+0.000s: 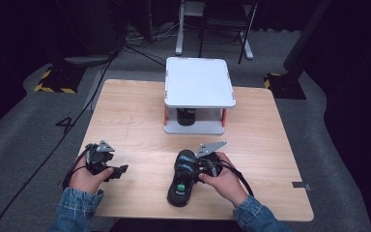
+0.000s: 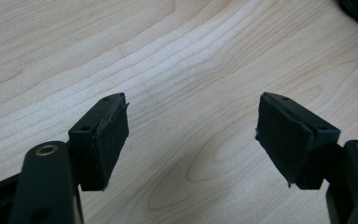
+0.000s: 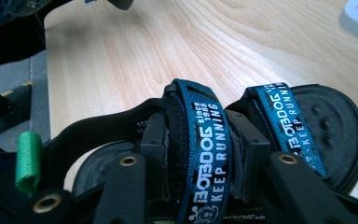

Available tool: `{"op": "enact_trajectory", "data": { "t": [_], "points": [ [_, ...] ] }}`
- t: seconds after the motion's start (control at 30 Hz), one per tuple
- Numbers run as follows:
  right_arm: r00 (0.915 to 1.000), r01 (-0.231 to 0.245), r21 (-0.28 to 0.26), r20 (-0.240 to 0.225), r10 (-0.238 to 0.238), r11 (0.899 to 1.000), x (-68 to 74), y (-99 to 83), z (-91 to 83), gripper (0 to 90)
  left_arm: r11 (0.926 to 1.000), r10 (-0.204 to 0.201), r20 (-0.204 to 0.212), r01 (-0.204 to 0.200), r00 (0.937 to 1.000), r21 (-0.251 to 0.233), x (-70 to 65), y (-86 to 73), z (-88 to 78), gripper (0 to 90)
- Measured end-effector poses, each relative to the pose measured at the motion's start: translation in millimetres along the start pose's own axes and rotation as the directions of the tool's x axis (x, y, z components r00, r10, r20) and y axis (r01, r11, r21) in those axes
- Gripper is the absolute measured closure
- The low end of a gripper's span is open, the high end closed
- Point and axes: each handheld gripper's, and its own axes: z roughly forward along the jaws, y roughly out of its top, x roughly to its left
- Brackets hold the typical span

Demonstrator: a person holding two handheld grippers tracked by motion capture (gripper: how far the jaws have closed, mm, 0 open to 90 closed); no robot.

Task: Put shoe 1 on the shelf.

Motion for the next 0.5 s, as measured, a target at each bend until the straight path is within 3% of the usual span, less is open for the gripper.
{"op": "enact_trajectory", "data": {
  "t": [0.17, 0.37, 0.4, 0.5],
  "points": [
    [0.9995, 0.017, -0.009, 0.026, -0.016, 1.000, -7.0, 3.4, -7.5, 63.8, 0.9999, -0.004, -0.007, 0.004, 1.0000, -0.011, 1.7, -3.0, -2.2, 25.9],
    [0.9934, 0.038, -0.039, 0.110, -0.033, 0.999, -30.8, 16.9, -25.9, 63.8, 0.9995, -0.022, -0.016, 0.022, 0.9996, -0.021, 4.7, -9.6, -8.7, 25.9],
    [0.9908, 0.050, -0.045, 0.128, -0.043, 0.998, -35.6, 19.0, -28.1, 63.8, 0.9995, -0.022, -0.016, 0.022, 0.9996, -0.021, 4.7, -9.6, -8.7, 25.9],
    [0.9716, 0.093, -0.031, 0.221, -0.084, 0.995, -52.2, 23.0, -31.8, 63.8, 0.9992, -0.032, -0.023, 0.032, 0.9992, -0.024, 6.1, -10.1, -10.1, 25.9]
  ]
}}
